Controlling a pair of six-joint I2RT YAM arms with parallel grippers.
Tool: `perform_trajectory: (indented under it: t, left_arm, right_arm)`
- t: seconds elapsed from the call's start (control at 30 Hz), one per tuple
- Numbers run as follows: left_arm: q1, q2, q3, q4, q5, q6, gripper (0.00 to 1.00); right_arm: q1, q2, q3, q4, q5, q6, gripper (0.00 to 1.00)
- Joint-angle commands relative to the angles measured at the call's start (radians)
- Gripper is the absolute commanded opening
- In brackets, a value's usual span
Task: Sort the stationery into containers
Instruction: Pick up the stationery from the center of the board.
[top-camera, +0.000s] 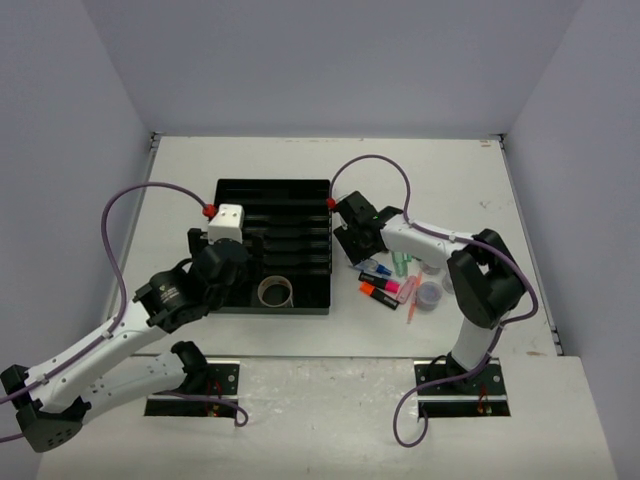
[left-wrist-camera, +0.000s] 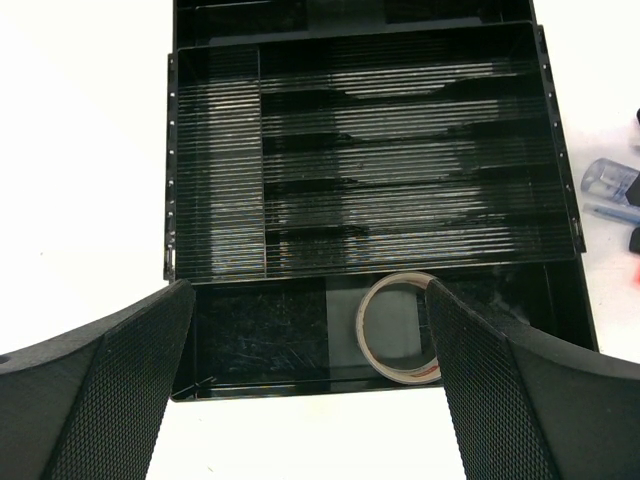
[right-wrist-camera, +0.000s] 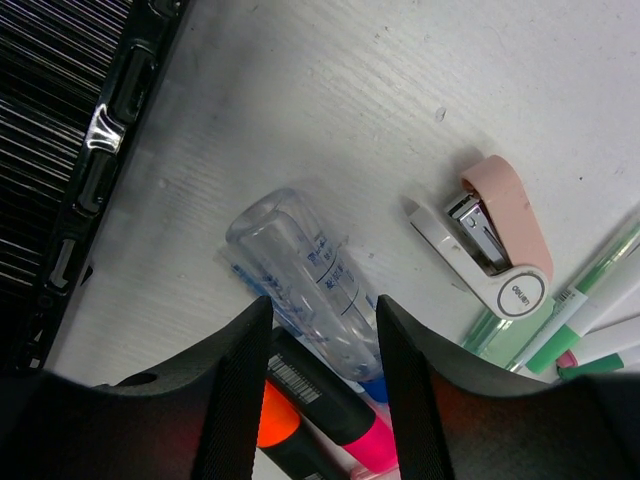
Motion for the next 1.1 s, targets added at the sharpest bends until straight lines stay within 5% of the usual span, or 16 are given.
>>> perform_trajectory:
  t: [0.0,0.27,0.63,0.9,1.07]
  left_arm:
    - [0.003,-0.013,0.003,0.058,-0.002,0.037,1.0]
    - [0.002,-0.037,-0.001,0.054,-0.009,0.032,1.0]
    - [0.004,-0.048,-0.003,0.052,-0.024,0.026,1.0]
    - [0.003,-0.057,0.0,0.04,-0.047,0.012,1.0]
    - [0.004,-0.079,0.009,0.025,-0.081,-0.01,1.0]
  right_arm:
    - [-0.007,0.021,0.028,0.015,0.001,-0.02,0.49]
    - [-0.01,0.061,0.049,0.006,-0.02,-0.029,0.48]
    - [-0.016,0.035,0.071,-0.015,0.039,-0.007,0.24]
    - [-0.016,-0.114,0.105,-0.059,0.091,0.045,0.11]
    - [-0.012,-0.301,0.081,0.036,-0.042,0.145,0.0]
